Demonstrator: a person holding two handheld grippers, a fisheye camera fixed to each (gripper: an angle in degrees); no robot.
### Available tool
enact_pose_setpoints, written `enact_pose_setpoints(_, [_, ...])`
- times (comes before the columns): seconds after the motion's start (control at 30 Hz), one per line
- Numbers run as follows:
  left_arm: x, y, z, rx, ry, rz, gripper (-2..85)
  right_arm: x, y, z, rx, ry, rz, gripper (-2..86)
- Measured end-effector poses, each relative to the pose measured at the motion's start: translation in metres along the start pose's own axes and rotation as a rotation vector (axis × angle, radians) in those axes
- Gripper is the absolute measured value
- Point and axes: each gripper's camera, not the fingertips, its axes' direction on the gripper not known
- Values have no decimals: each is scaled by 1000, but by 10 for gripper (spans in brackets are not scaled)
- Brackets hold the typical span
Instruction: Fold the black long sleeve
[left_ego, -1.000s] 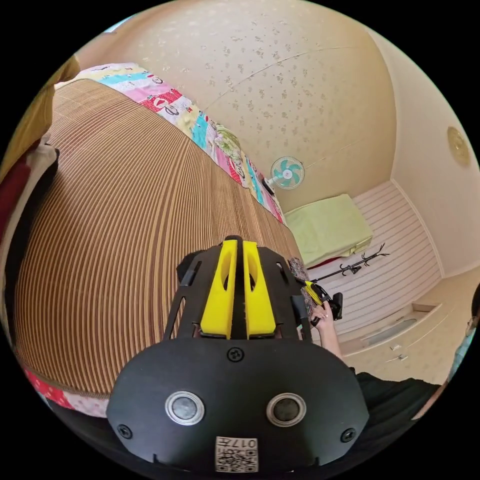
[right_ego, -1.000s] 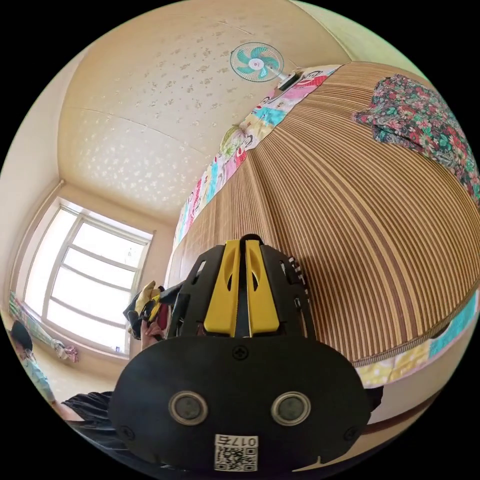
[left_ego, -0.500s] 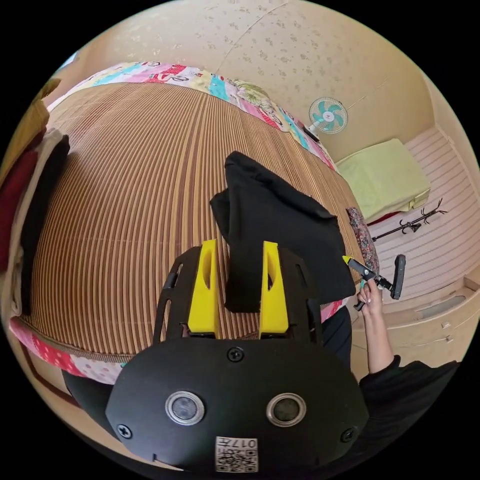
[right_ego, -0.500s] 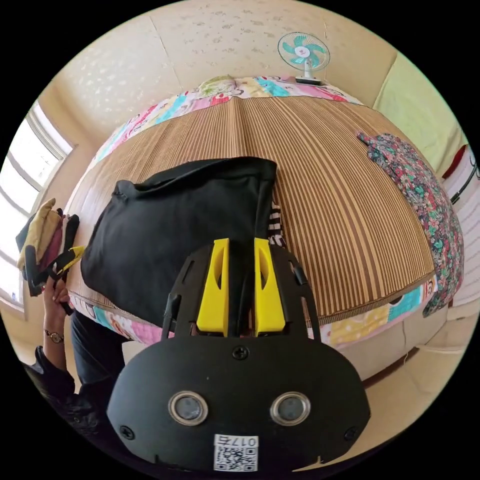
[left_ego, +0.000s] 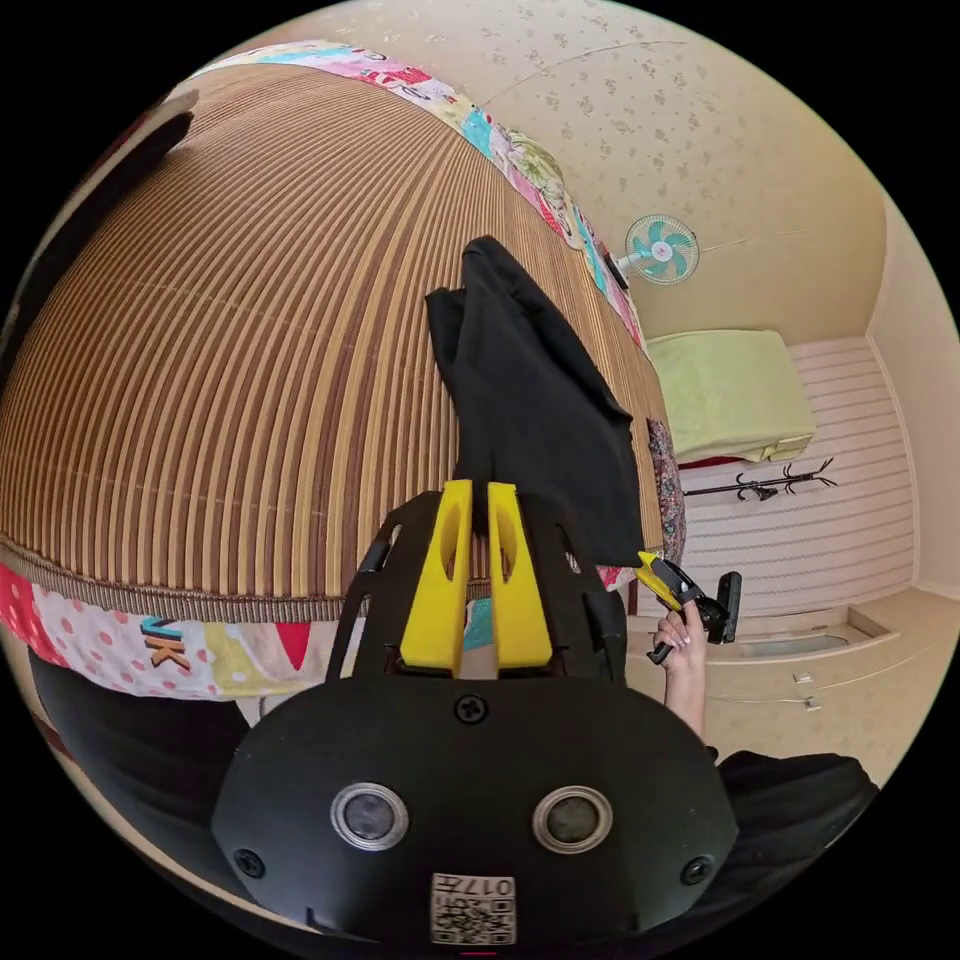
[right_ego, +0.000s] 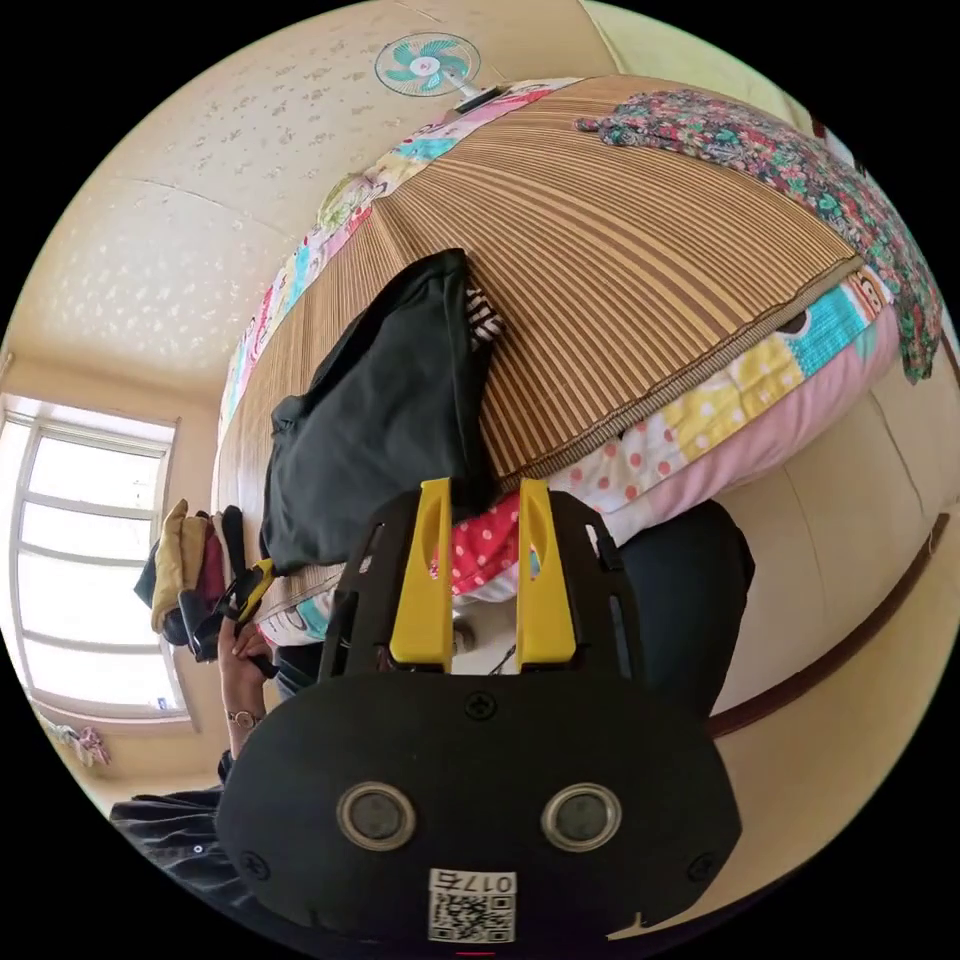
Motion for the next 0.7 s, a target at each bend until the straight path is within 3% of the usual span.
enact_pose_setpoints(0.17, [36, -23, -58, 116, 63, 158, 15, -33, -21, -59, 126, -44, -105, 28])
enact_pose_setpoints(0.3, [41, 2, -68, 45, 12, 217, 23, -26, 0, -67, 69, -48, -78, 28])
enact_pose_setpoints(0.4, [15, 37, -58, -5, -41, 141, 43, 0, 27, -52, 45, 32, 12, 36])
enact_pose_setpoints(0.5, [-22, 61, -48, -12, 47, -34, 110, -1, 38, -48, 112, 152, 18, 59])
enact_pose_setpoints(0.6, [-35, 68, -40, 23, 100, -107, 134, -55, 26, -35, 133, 95, -180, 70])
enact_pose_setpoints(0.7, [-27, 58, -30, 41, 80, -109, 135, -119, 7, 3, 30, 71, -348, 73])
